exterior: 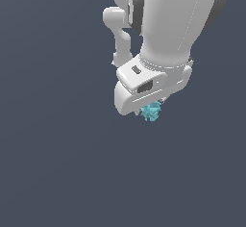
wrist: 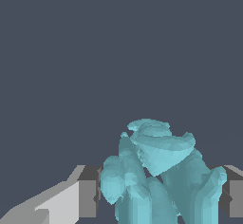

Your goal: Pick up the object and move it to a goal position.

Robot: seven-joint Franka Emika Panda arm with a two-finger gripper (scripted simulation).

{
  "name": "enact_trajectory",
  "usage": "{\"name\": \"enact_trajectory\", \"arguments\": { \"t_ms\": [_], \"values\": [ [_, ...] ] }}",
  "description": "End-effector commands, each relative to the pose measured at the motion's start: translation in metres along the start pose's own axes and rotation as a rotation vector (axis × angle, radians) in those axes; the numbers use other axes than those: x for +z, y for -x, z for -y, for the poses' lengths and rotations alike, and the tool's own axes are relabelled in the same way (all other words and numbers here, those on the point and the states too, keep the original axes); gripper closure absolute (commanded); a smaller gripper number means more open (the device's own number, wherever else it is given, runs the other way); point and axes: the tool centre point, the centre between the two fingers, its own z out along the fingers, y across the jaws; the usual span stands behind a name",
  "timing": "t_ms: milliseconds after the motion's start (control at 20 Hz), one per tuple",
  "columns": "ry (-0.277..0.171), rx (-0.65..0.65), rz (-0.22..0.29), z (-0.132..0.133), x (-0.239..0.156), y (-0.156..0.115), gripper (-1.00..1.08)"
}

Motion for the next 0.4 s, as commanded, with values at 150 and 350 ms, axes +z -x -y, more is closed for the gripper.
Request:
{"name": "enact_trajectory", "arguments": {
  "t_ms": [150, 350],
  "values": [
    [0.0, 0.0, 0.001, 0.0013, -0.0064, -0.0031, 1.08],
    [0.0, 0.0, 0.001, 0.0007, -0.005, -0.0029, 1.08]
  ]
}}
